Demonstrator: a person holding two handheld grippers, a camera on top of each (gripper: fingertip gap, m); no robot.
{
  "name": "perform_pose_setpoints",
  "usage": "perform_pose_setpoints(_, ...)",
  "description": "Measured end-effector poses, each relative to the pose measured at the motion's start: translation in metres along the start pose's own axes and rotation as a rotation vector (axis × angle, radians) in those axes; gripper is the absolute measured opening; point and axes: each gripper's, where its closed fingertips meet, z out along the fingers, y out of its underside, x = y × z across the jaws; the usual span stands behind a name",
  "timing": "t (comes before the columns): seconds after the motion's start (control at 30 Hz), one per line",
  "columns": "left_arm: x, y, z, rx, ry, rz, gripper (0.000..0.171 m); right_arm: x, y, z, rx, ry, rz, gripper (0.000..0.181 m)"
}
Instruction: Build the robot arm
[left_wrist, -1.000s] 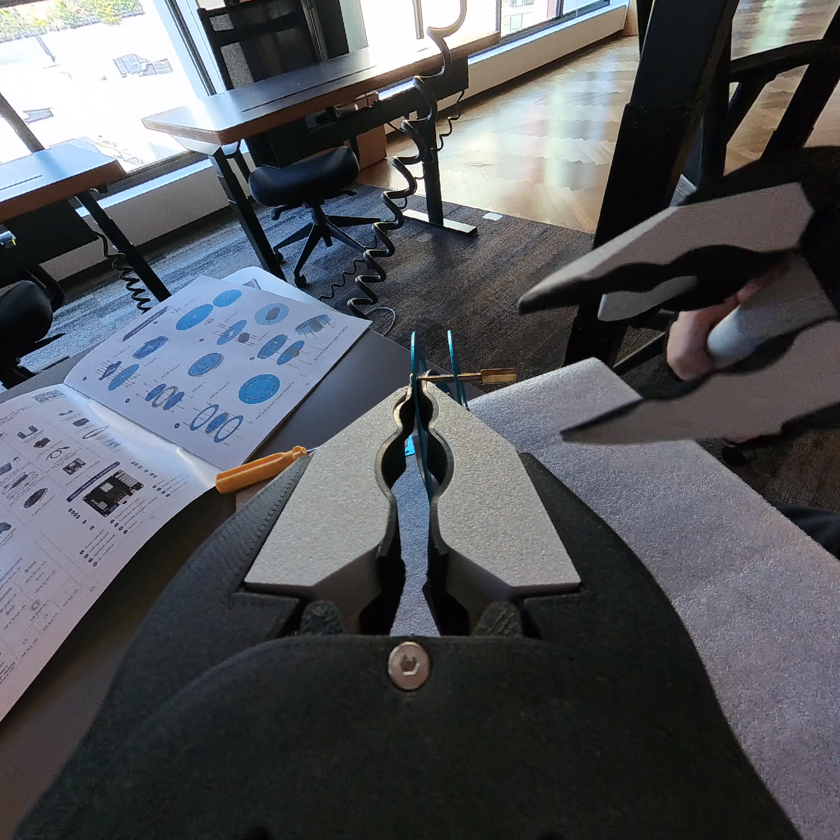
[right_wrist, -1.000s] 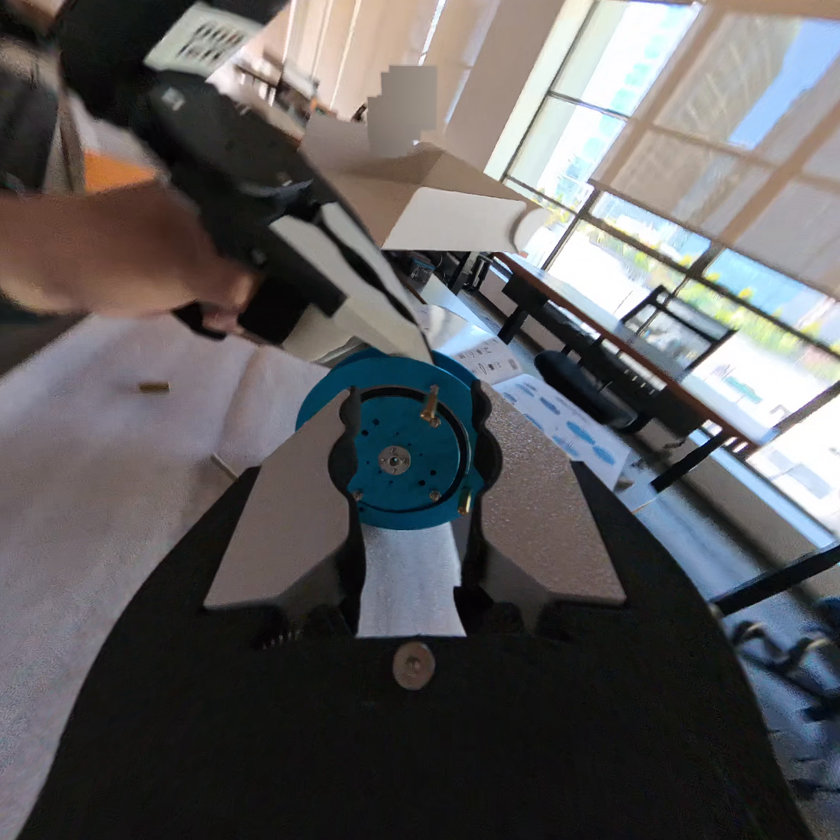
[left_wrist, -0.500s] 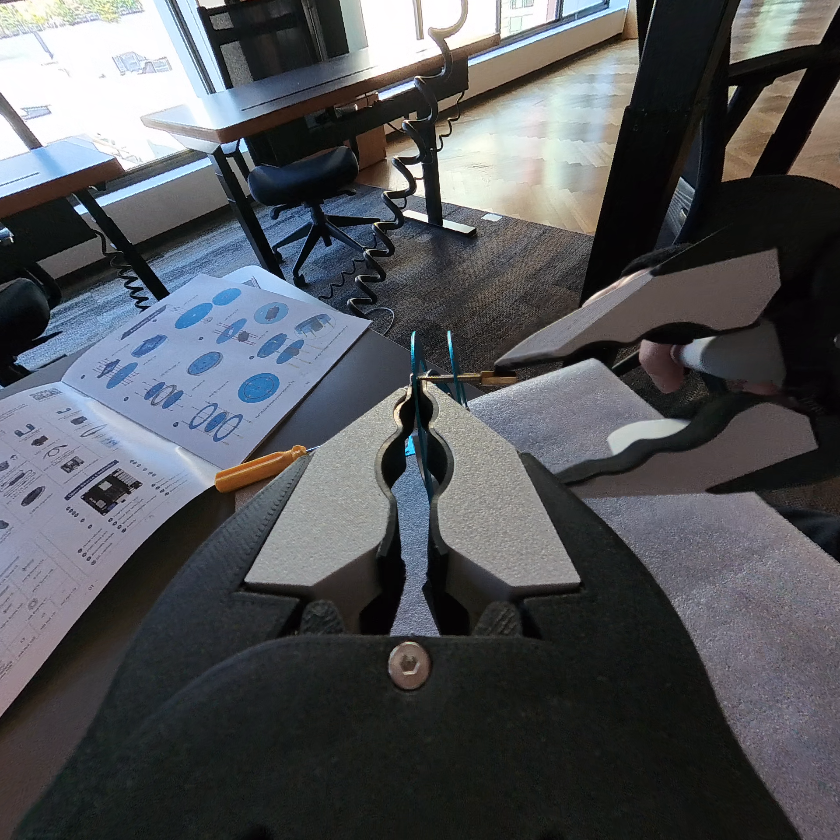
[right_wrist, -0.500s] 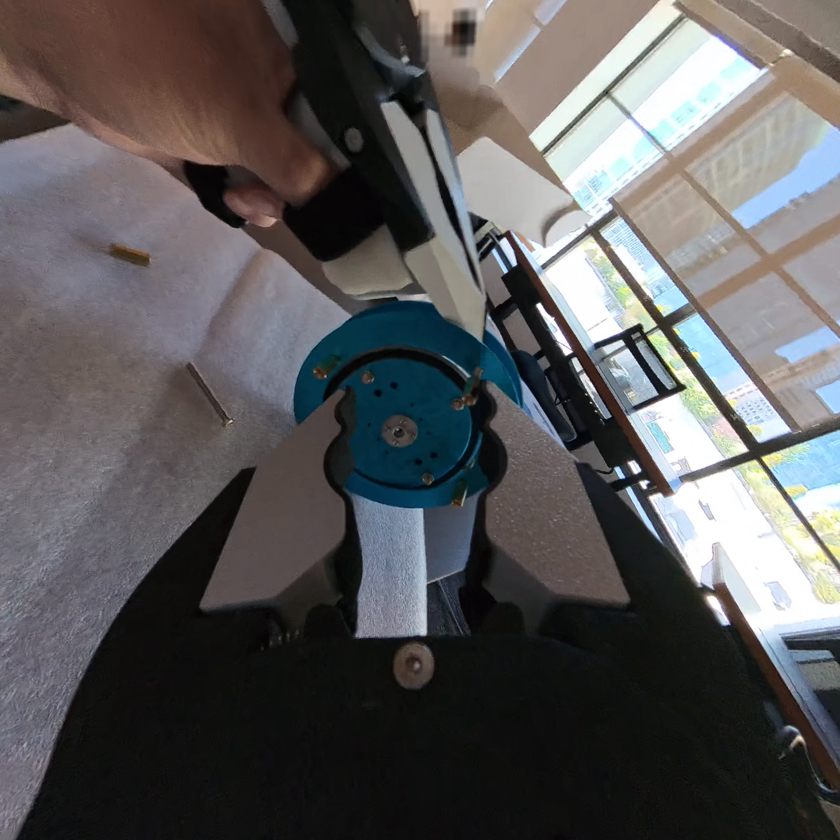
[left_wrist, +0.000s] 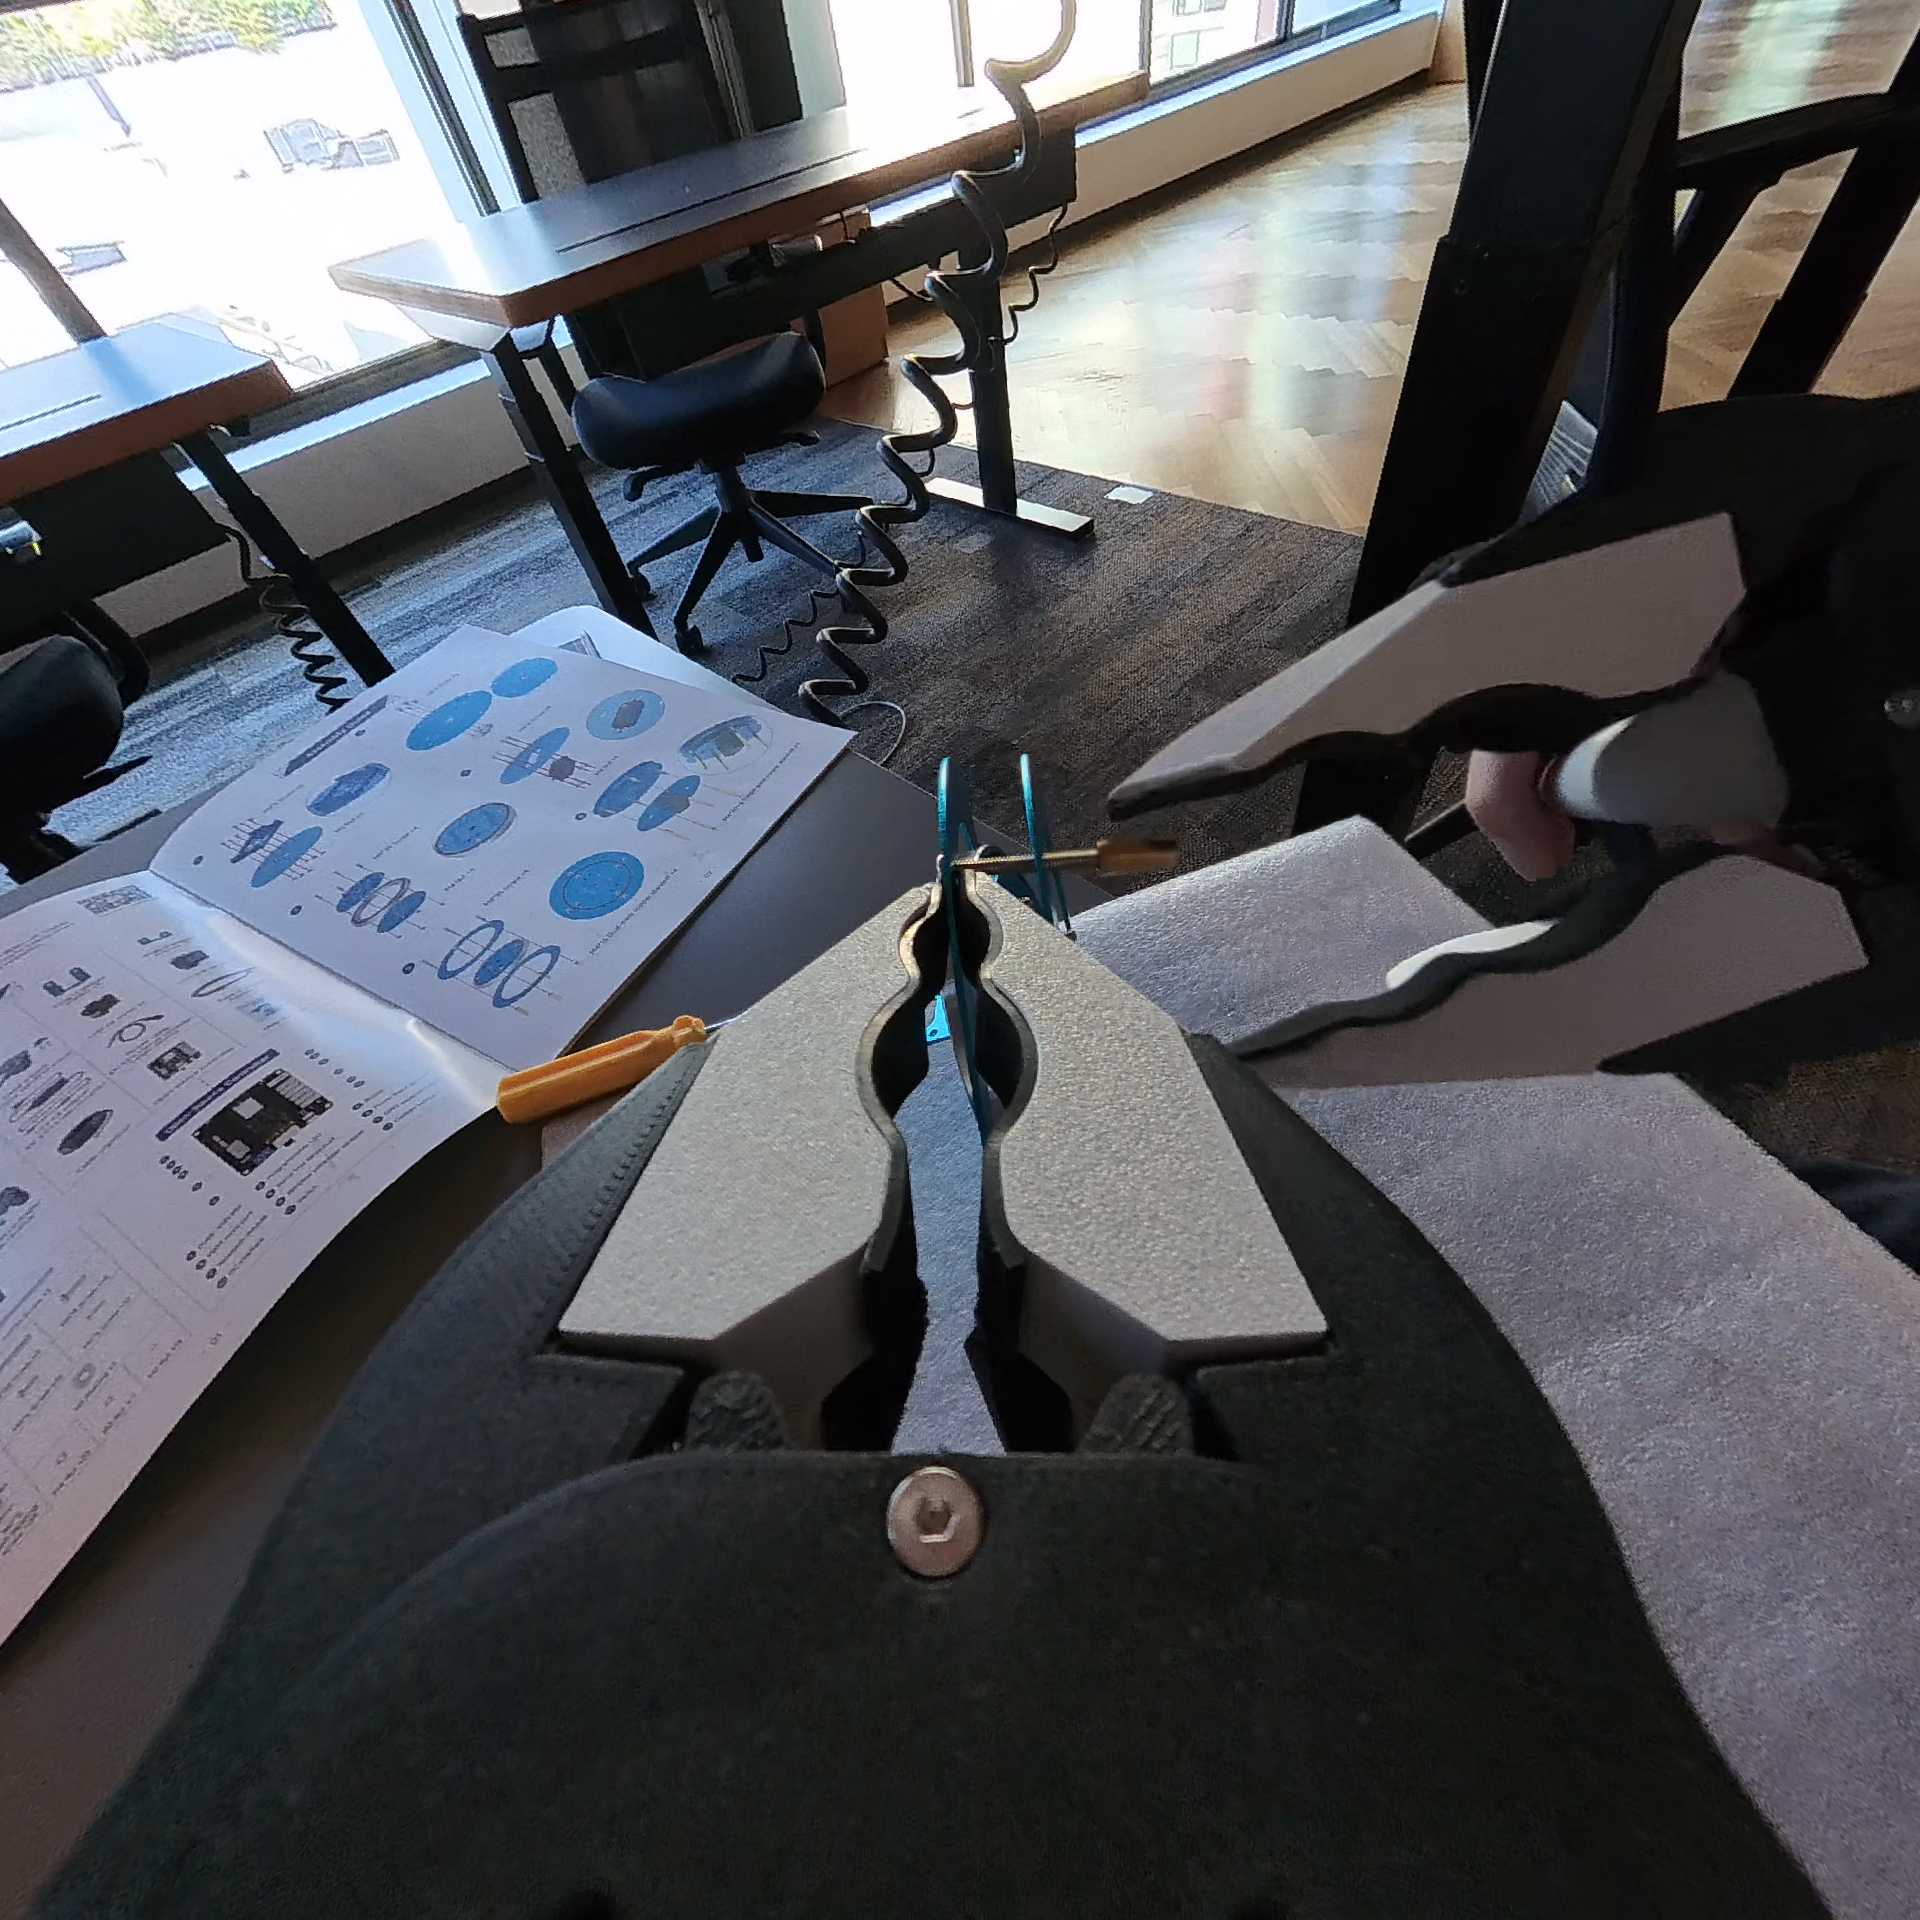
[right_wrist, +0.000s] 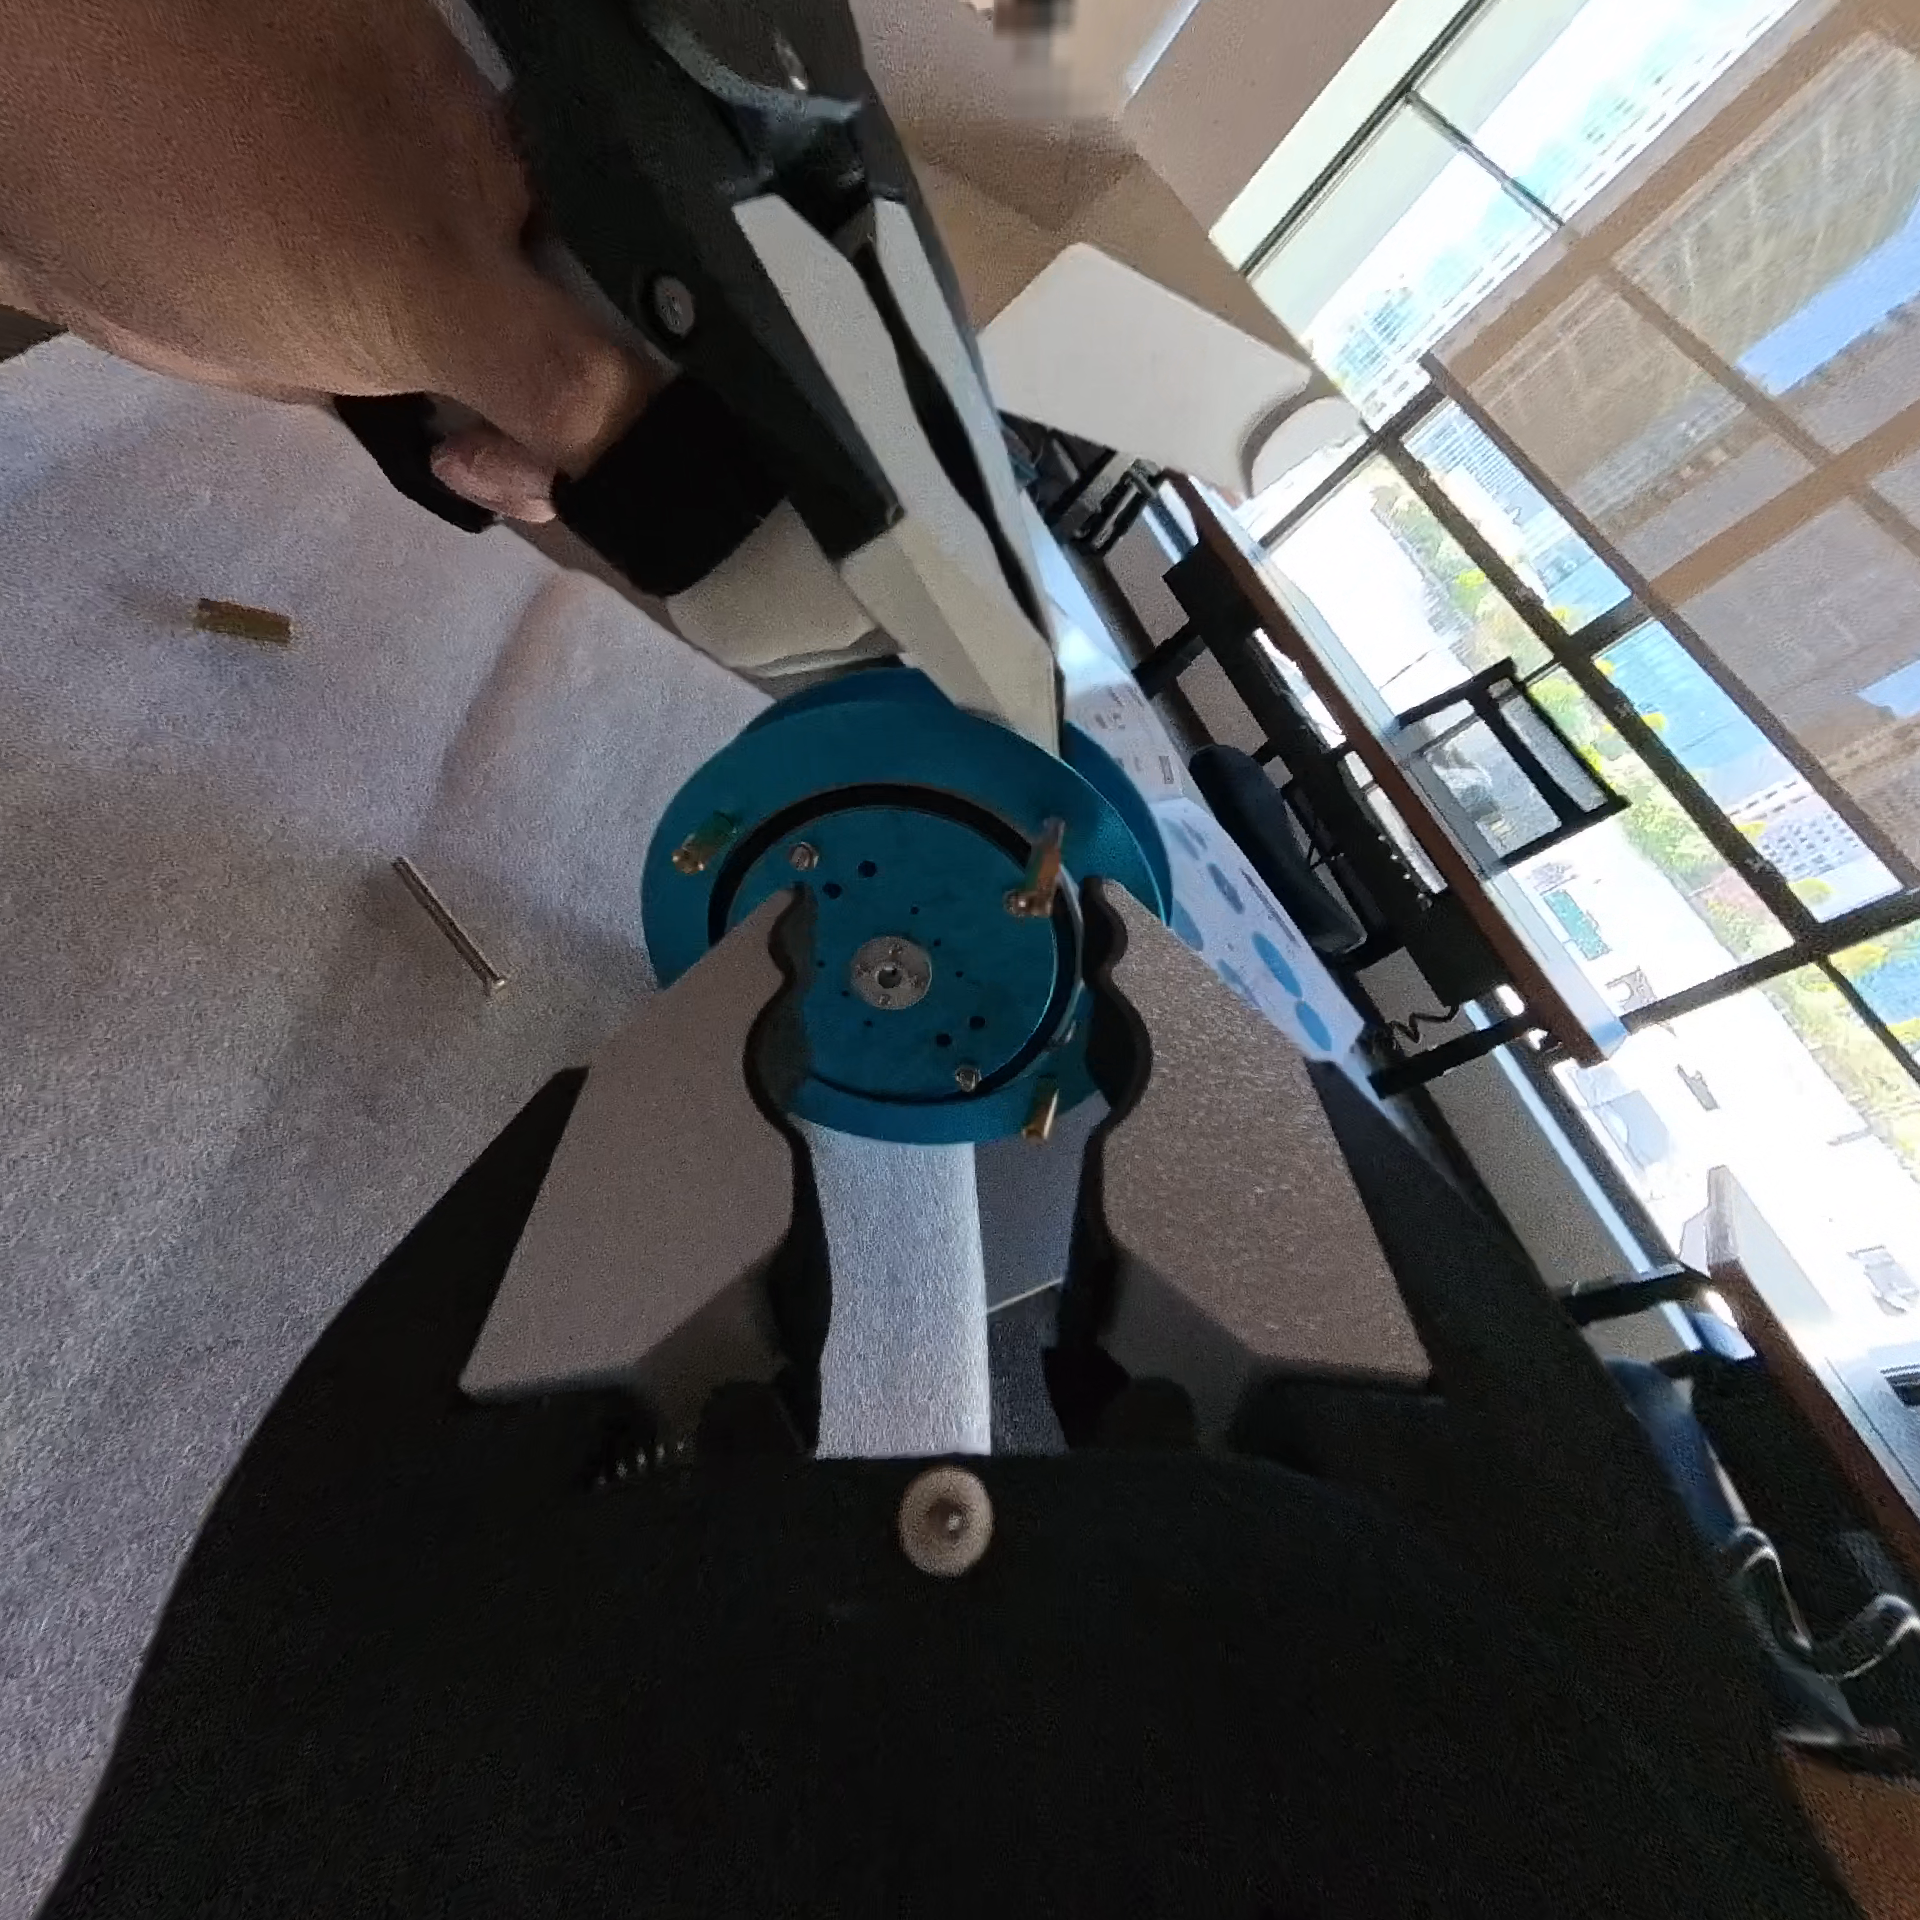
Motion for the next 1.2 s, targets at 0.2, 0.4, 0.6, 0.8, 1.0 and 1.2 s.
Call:
perform_pose_setpoints(0.2, 0.001, 0.0, 0.0, 0.001, 0.004, 0.0, 0.0, 0.014, -0.008, -0.006, 0.025, 0.074, -0.01, 0.022)
perform_pose_setpoints(0.4, 0.001, 0.0, 0.001, -0.002, -0.001, 0.005, 0.0, 0.019, 0.0, 0.001, -0.06, 0.095, 0.06, 0.004)
perform_pose_setpoints(0.6, 0.0, 0.0, 0.001, -0.004, -0.013, 0.01, 0.0, 0.016, 0.0, 0.004, 0.023, -0.029, 0.786, 0.004)
perform_pose_setpoints(0.8, 0.001, 0.0, 0.001, -0.004, -0.01, 0.018, 0.0, 0.018, -0.003, 0.0, 0.27, -0.462, 1.88, 0.004)
perform_pose_setpoints(1.0, 0.003, 0.0, 0.001, -0.003, -0.004, 0.021, 0.0, 0.025, 0.0, -0.005, 0.183, -0.156, 1.021, 0.03)
perform_pose_setpoints(1.2, 0.004, -0.001, 0.002, -0.001, -0.001, 0.022, 0.0, 0.022, -0.004, 0.001, 0.003, 0.068, 0.221, 0.013)
